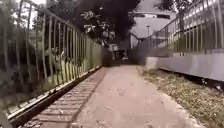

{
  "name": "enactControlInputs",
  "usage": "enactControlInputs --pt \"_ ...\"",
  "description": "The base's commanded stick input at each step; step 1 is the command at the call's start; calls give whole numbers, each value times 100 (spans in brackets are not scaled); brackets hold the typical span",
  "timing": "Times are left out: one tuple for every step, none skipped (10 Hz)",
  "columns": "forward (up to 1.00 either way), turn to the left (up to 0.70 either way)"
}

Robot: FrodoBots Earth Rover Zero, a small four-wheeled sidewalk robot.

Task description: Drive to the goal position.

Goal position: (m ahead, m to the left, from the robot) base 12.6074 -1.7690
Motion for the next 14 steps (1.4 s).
enactControlInputs --pt "100 0" --pt "100 0" --pt "100 0" --pt "100 0" --pt "100 0" --pt "100 -18" --pt "100 -28" --pt "100 -29" --pt "100 -28" --pt "100 -9" --pt "100 0" --pt "100 0" --pt "100 0" --pt "100 -4"
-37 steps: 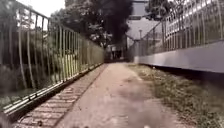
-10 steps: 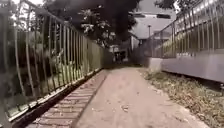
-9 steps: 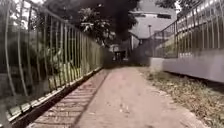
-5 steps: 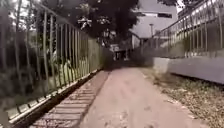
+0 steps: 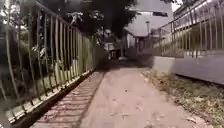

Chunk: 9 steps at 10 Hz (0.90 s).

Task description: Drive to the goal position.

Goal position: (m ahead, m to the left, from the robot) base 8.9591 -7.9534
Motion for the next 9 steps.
enactControlInputs --pt "100 -19" --pt "100 -14" --pt "100 -8" --pt "100 -3" --pt "100 0" --pt "100 0" --pt "88 0" --pt "28 0" --pt "0 0"
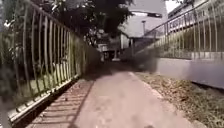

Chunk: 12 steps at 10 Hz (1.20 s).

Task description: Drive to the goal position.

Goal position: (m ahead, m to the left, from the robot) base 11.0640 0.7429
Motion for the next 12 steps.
enactControlInputs --pt "0 0" --pt "0 0" --pt "0 0" --pt "0 0" --pt "0 0" --pt "0 0" --pt "0 0" --pt "0 0" --pt "4 0" --pt "18 0" --pt "33 0" --pt "47 0"
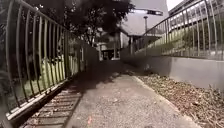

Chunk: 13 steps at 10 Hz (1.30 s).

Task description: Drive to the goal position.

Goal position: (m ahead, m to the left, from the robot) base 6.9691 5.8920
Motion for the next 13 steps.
enactControlInputs --pt "61 0" --pt "76 0" --pt "84 0" --pt "84 0" --pt "85 0" --pt "86 0" --pt "88 0" --pt "90 0" --pt "94 0" --pt "100 0" --pt "100 0" --pt "100 0" --pt "100 0"
